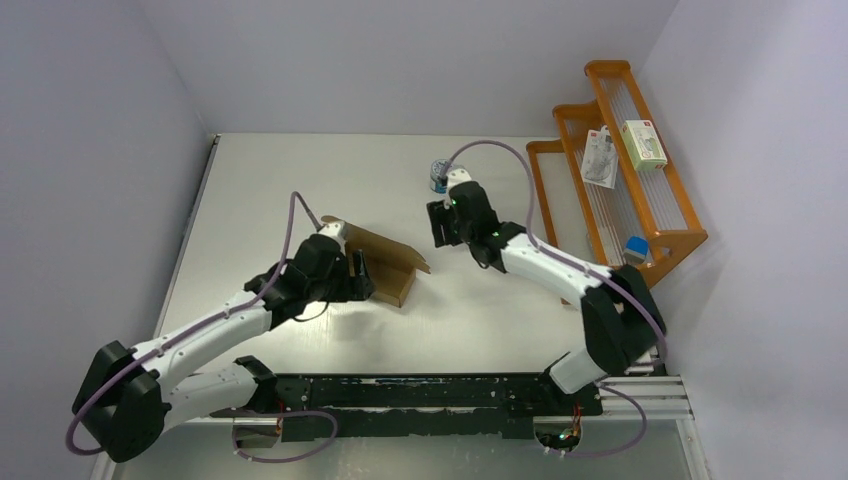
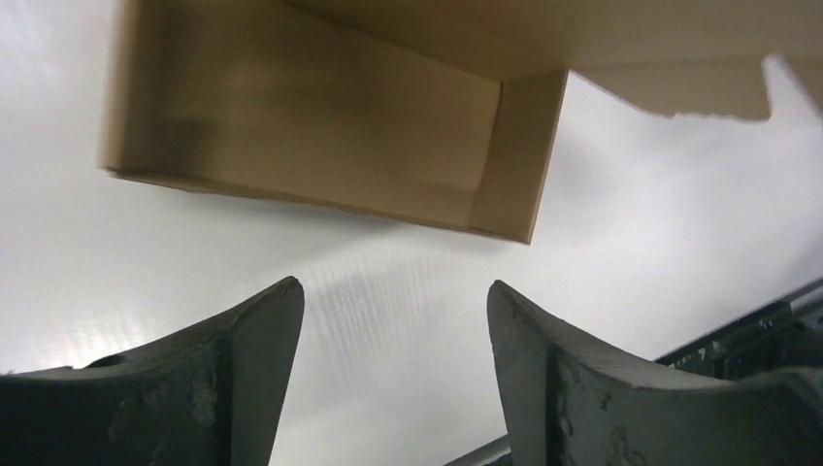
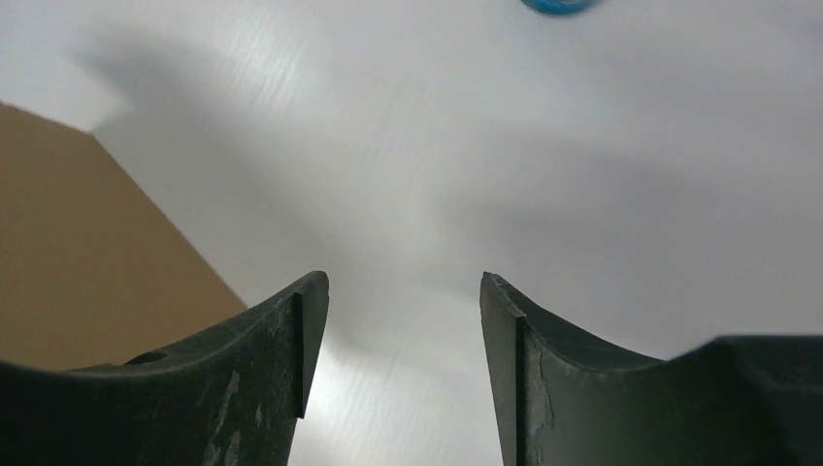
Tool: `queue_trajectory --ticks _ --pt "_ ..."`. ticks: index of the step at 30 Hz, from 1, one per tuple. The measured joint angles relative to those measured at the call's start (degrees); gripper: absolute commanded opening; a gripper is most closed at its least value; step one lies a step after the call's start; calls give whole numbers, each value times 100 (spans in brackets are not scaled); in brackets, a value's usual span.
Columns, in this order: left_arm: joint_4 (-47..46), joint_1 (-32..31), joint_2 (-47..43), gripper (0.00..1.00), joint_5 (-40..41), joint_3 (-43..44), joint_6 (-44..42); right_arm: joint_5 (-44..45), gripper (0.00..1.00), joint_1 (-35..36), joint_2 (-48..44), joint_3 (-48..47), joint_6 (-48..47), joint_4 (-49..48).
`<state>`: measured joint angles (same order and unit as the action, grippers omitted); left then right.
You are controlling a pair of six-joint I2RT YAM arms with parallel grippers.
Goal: Fold the paper box
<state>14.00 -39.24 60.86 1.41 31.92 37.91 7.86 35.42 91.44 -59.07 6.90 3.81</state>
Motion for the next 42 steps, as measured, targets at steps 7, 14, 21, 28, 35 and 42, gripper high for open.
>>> queue_trajectory --ticks 7,14,21,28,35,42 --pt "885 780 -94 79 125 793 -629 131 64 0 -1495 839 208 723" --pt "1547 2192 -28 83 -232 1462 -1384 -61 63 540 -2426 1121 162 1272" --pt "1613 3047 367 84 -610 2009 -2131 -13 63 1322 -2509 1117 -35 1351" --pt "1613 3429 592 85 -1217 2017 -2653 94 61 1582 -1593 804 -363 1252" --pt "1617 3432 592 83 -1217 2107 -2970 315 53 1674 -1248 767 -629 1154" --pt "1659 3324 726 81 -1193 2210 -3154 334 49 1672 -1248 544 -892 1145"
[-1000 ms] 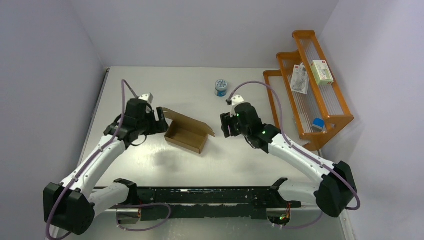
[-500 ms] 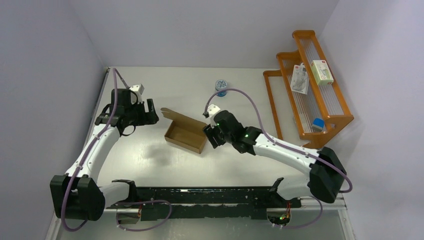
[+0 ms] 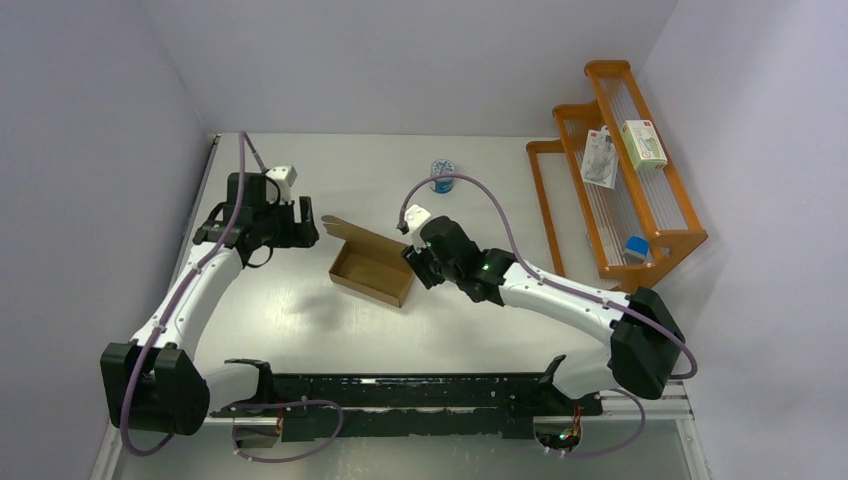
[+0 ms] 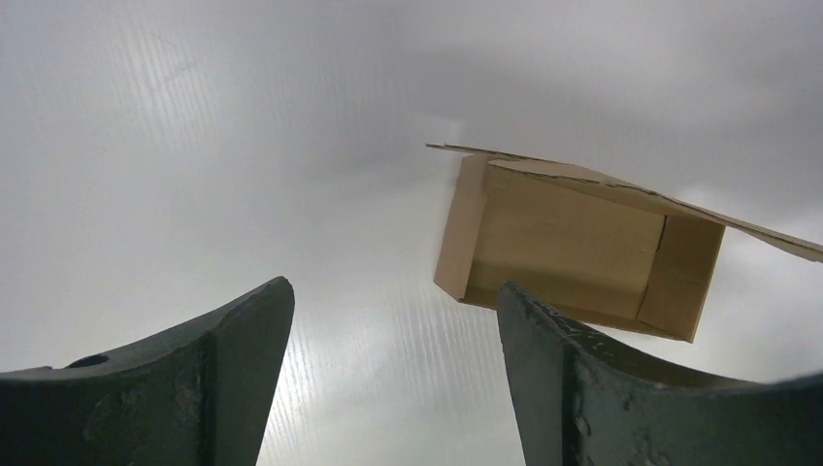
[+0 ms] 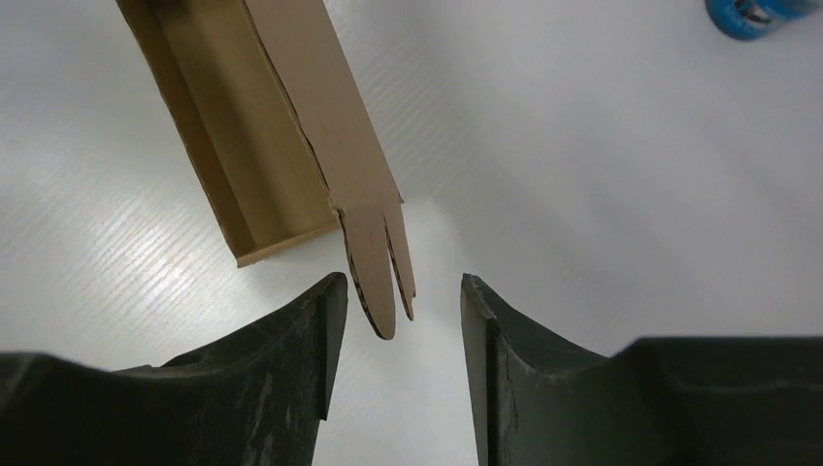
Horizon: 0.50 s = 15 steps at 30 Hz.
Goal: Fold the paper box
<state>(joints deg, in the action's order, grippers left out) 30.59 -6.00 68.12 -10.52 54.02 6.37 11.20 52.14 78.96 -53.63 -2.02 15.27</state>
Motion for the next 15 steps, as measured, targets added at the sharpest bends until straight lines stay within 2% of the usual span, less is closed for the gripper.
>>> queue_trajectory --ticks 9,11,13,15 --pt "122 -470 131 80 417 173 -387 -192 37 -11 302 -299 -275 72" --pt "72 -476 83 81 450 186 -590 -280 28 -26 369 -330 -337 116" --pt "28 -485 9 80 470 186 -826 -332 16 -46 422 -372 -402 179" --pt "-55 -531 -57 80 450 186 -1069 -380 10 -90 446 -402 -472 234"
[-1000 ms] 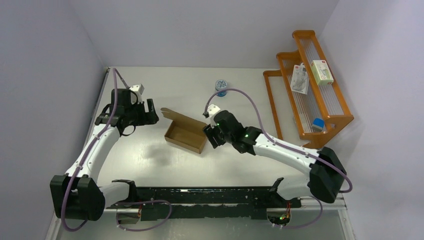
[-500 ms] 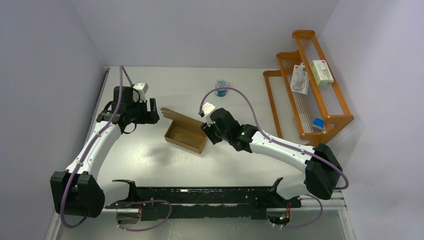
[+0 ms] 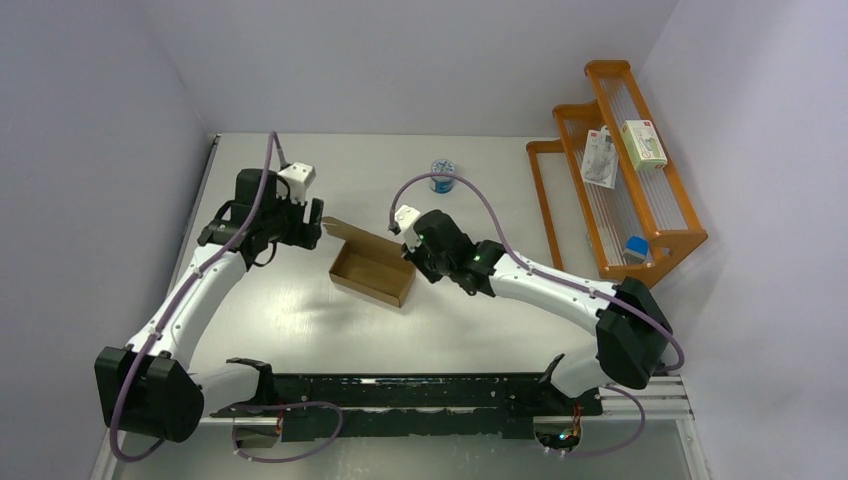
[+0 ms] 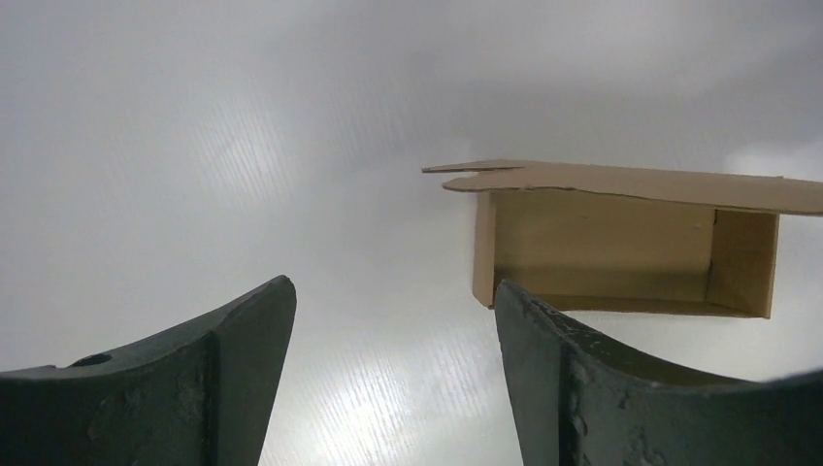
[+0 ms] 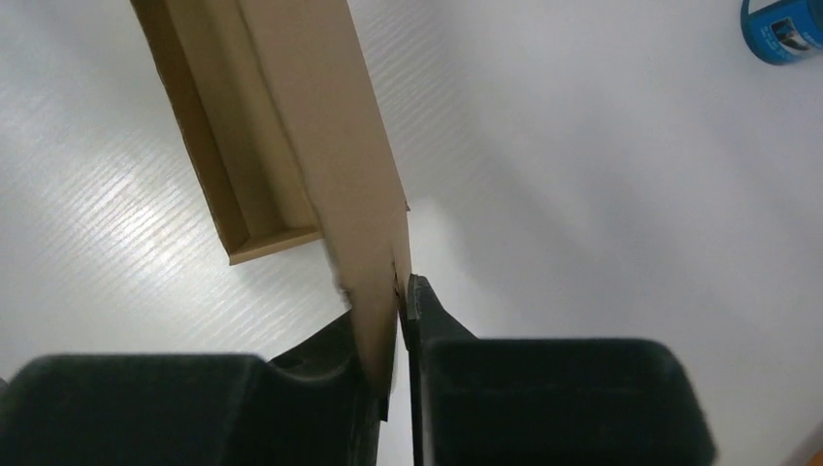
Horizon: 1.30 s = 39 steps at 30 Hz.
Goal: Fold the paper box
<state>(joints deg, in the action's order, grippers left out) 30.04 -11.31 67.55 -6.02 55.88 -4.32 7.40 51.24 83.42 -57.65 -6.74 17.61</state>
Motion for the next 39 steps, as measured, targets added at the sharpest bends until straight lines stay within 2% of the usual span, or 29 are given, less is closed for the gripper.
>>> queue_trajectory --ticks 5,14,23,28,32,36,39 --pt "-72 -249 -7 80 -46 0 -634 -122 0 -151 0 -26 -203 63" --pt "-146 -656 435 80 -317 466 -1786 -498 0 -389 -2 -282 -1049 463" --pt "-184 -761 1036 77 -846 785 -2758 -793 0 -498 243 -514 -1864 763" --pt "-699 -715 922 73 -1204 332 -3086 -931 0 -708 267 -487 -2024 706" --pt "-1198 -431 752 70 -1786 -254 -3189 -940 0 -780 245 -367 -2087 544" --pt "-1342 -61 896 68 -2369 -275 -3366 -931 0 -778 245 -341 -2120 490" --pt "-1353 -7 1069 67 -2608 -240 -3565 -905 0 -780 245 -341 -2114 472"
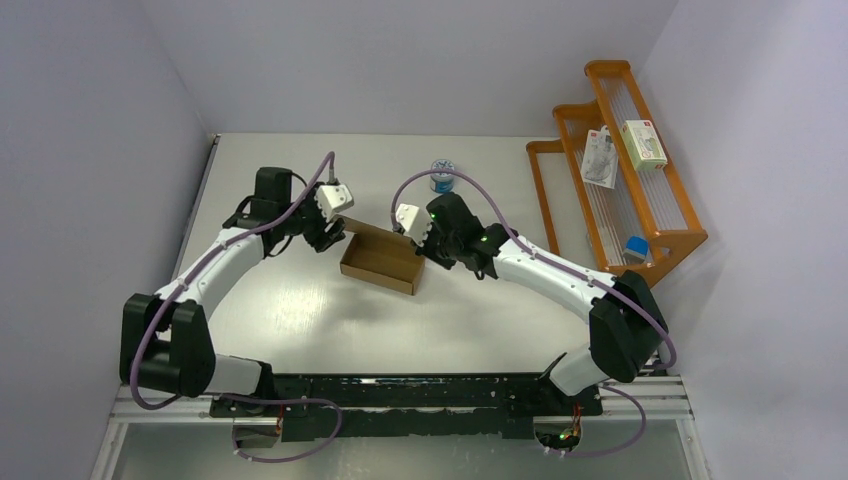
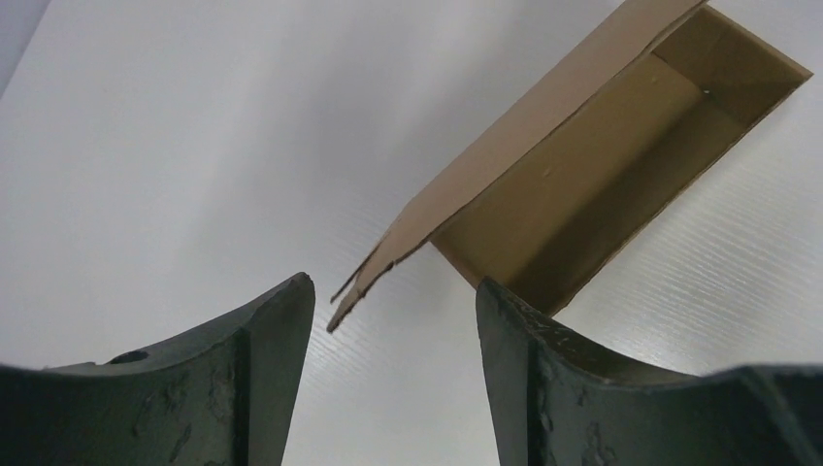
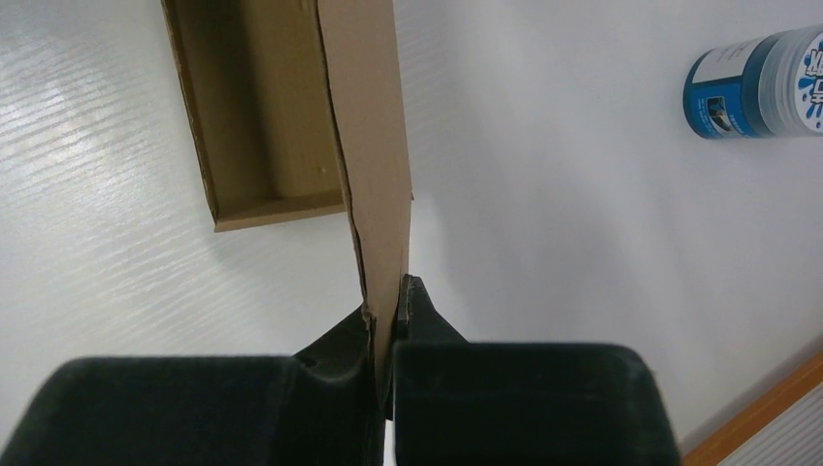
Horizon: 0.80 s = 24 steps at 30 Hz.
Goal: Fold the paper box
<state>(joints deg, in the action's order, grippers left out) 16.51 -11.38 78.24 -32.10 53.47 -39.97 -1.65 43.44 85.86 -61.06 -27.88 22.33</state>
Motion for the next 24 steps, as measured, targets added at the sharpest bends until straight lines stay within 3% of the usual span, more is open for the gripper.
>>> queue_trajectory --ticks 4,8,19,24 --pt "-4 81 68 63 -264 0 -219 0 0 0 -46 44 20 -48" --pt "-42 144 74 54 -417 -2 -367 -28 0 2 -63 46 61 -46" --pt "-219 149 85 53 -520 -197 -474 -57 0 7 -192 48 111 -48" --pt "-321 149 249 48 -525 -197 -472 -98 0 13 -236 48 127 -48"
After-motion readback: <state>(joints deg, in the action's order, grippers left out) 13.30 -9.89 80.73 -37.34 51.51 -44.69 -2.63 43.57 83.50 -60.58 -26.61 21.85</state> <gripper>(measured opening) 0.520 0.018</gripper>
